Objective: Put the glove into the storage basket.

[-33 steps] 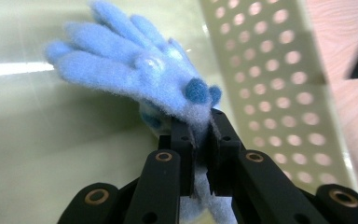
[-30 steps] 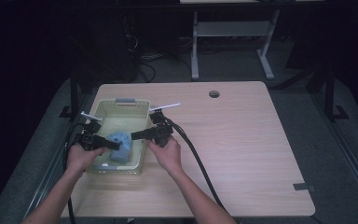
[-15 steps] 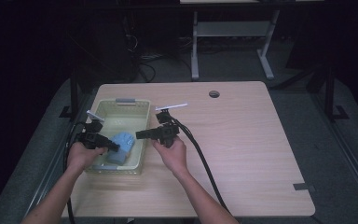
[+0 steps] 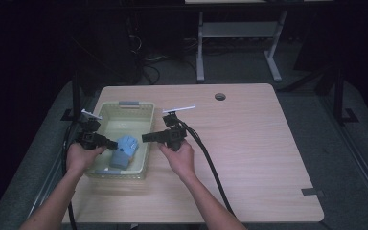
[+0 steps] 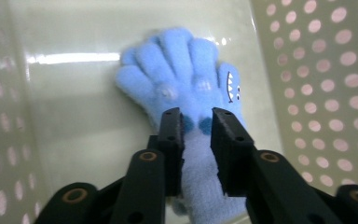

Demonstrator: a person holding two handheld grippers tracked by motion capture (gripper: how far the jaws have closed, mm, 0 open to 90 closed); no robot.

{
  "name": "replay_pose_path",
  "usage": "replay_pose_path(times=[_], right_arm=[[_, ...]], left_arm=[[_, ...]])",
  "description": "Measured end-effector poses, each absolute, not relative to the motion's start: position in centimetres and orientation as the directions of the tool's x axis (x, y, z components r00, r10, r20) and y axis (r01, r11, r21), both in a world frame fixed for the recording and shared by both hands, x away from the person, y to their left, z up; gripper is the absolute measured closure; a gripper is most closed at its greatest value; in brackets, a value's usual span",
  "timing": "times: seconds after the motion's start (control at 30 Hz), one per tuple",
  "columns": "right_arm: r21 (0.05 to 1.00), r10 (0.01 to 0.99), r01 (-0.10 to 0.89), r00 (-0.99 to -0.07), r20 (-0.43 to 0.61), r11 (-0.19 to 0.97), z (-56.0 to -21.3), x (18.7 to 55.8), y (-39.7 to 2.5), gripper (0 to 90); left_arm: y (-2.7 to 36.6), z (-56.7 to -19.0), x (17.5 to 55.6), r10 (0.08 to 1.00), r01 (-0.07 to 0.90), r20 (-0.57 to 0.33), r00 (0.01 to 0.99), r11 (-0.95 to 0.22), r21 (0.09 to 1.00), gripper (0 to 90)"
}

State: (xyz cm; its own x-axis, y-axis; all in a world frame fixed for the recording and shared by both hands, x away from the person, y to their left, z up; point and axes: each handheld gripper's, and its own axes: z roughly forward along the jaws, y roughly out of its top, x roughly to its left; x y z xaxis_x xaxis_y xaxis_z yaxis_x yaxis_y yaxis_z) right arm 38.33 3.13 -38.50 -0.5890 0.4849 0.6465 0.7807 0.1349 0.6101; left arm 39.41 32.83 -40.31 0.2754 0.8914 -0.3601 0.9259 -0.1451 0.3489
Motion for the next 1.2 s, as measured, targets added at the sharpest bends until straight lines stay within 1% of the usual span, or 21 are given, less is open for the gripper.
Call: replay_pose_path(times=[0.1,0.17,0.23,0.3,0.33,0.37,0.4,0.43,0.5,0.63,0.77,0.83,1.0,1.2], right_arm=[[0.613,0.486,0.778,-0.592,0.644,0.136,-38.5,38.3,2.9,67.7],[0.619,0.487,0.774,-0.594,0.640,0.131,-38.5,38.3,2.8,67.7],[0.610,0.492,0.781,-0.585,0.645,0.130,-38.6,38.3,2.6,67.6],[0.621,0.490,0.773,-0.595,0.637,0.130,-38.6,38.4,2.5,67.6],[0.620,0.491,0.774,-0.594,0.638,0.131,-38.6,38.4,2.5,67.6],[0.620,0.492,0.774,-0.594,0.636,0.133,-38.5,38.3,2.4,67.5],[0.620,0.491,0.773,-0.596,0.636,0.135,-38.4,38.3,2.3,67.4],[0.629,0.495,0.766,-0.601,0.628,0.132,-38.4,38.3,2.1,67.1],[0.617,0.493,0.777,-0.588,0.641,0.123,-38.4,38.3,1.9,66.5],[0.614,0.499,0.779,-0.584,0.640,0.125,-38.3,38.3,1.7,65.5],[0.614,0.499,0.780,-0.582,0.642,0.119,-38.3,38.2,1.4,64.4],[0.611,0.495,0.783,-0.581,0.646,0.120,-38.3,38.2,1.2,63.6],[0.614,0.503,0.781,-0.580,0.641,0.118,-38.1,38.3,0.5,61.4],[0.614,0.512,0.781,-0.577,0.636,0.116,-37.8,38.3,-0.6,58.5]], left_arm=[[32.3,-40.9,39.7,0.894,0.930,-0.347,0.284,-0.169,0.326,75.9],[32.0,-41.3,40.0,0.894,0.938,-0.354,0.275,-0.169,0.302,75.9],[31.7,-41.6,40.3,0.900,0.942,-0.342,0.269,-0.173,0.287,75.8],[31.4,-41.8,40.5,0.907,0.947,-0.330,0.262,-0.175,0.270,75.8],[31.4,-41.9,40.6,0.907,0.945,-0.322,0.272,-0.189,0.267,75.8],[31.3,-41.8,40.6,0.905,0.947,-0.333,0.264,-0.178,0.268,75.0],[31.4,-41.5,40.5,0.905,0.943,-0.330,0.267,-0.174,0.285,73.8],[31.5,-41.4,40.5,0.907,0.942,-0.328,0.263,-0.168,0.292,69.8],[31.8,-41.0,40.4,0.906,0.937,-0.333,0.260,-0.154,0.314,64.8],[32.1,-40.1,40.1,0.894,0.923,-0.370,0.253,-0.109,0.369,61.8],[32.2,-39.4,39.7,0.868,0.906,-0.400,0.294,-0.120,0.407,57.1],[32.2,-39.1,39.6,0.859,0.900,-0.414,0.299,-0.111,0.420,54.6],[32.3,-38.7,39.4,0.836,0.890,-0.450,0.315,-0.095,0.447,51.2],[31.8,-38.2,39.1,0.808,0.871,-0.481,0.341,-0.079,0.485,49.7]])
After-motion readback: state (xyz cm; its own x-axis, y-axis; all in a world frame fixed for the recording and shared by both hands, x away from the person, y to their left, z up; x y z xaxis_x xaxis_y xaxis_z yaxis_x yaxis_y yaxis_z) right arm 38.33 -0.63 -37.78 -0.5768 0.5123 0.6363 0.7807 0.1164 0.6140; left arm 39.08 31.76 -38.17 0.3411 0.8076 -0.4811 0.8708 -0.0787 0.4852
